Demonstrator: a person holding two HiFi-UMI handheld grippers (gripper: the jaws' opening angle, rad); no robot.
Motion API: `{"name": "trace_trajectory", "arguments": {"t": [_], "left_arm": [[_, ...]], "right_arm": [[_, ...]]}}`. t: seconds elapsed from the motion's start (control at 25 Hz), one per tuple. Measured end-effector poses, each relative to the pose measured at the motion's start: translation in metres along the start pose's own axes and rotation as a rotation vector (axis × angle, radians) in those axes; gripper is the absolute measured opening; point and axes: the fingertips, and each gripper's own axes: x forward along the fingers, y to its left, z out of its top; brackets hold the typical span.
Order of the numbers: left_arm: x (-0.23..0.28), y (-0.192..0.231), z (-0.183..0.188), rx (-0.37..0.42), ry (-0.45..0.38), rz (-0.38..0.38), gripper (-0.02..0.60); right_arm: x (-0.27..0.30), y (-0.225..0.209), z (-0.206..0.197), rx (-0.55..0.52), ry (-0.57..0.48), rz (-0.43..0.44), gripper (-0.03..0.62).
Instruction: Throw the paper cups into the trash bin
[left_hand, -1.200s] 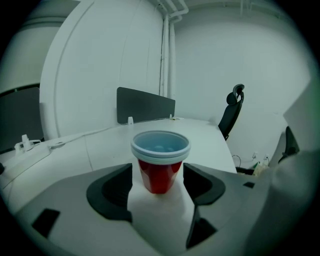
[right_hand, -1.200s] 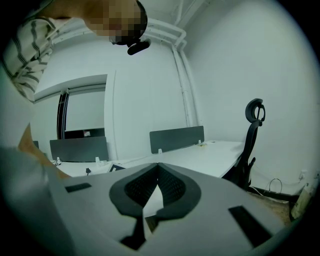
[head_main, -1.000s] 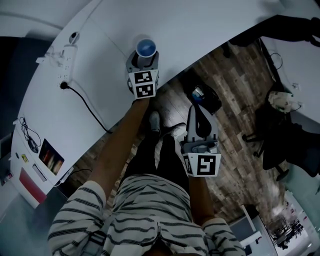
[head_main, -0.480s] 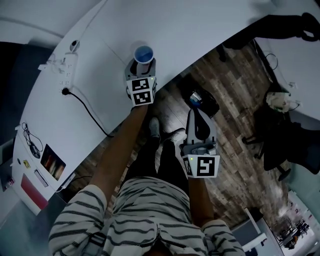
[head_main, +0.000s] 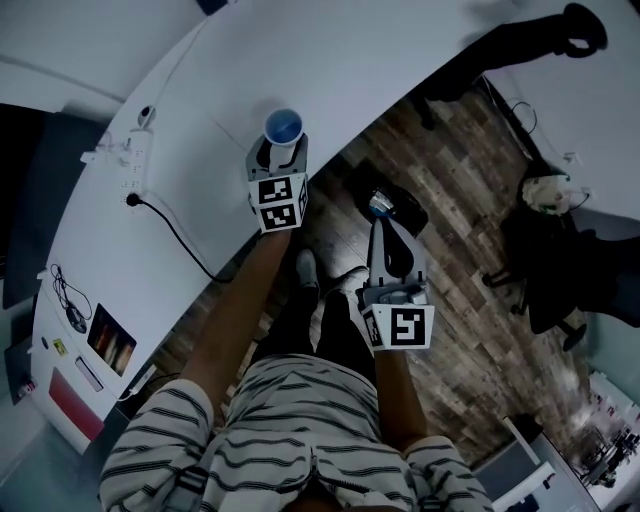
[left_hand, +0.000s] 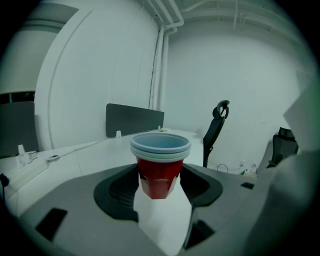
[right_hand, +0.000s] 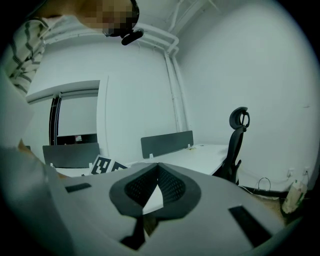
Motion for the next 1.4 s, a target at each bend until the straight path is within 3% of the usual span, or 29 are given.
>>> {"name": "trace_trajectory", "arguments": {"t": [0.44,0.84,1.4], "left_arm": [[-0.047,-0.069,0.039,0.022,-0.052,-0.106,0.276],[-0.09,-0.153,0.054,0.066,-0.075,-0.271,0.278],[-0.108,-0.259,0.068,0.146,-0.09,-0.473,0.278]], "right_arm": [[-0.05,-0.033,0.027,-0.011,-0.043,-0.126,0.011],[-0.097,-0.06,0.041,-0.017,-0.067,-0.246,0.011],[-0.158,-0.118,0.055,0.019,-0.109,-0.454,0.011]]}}
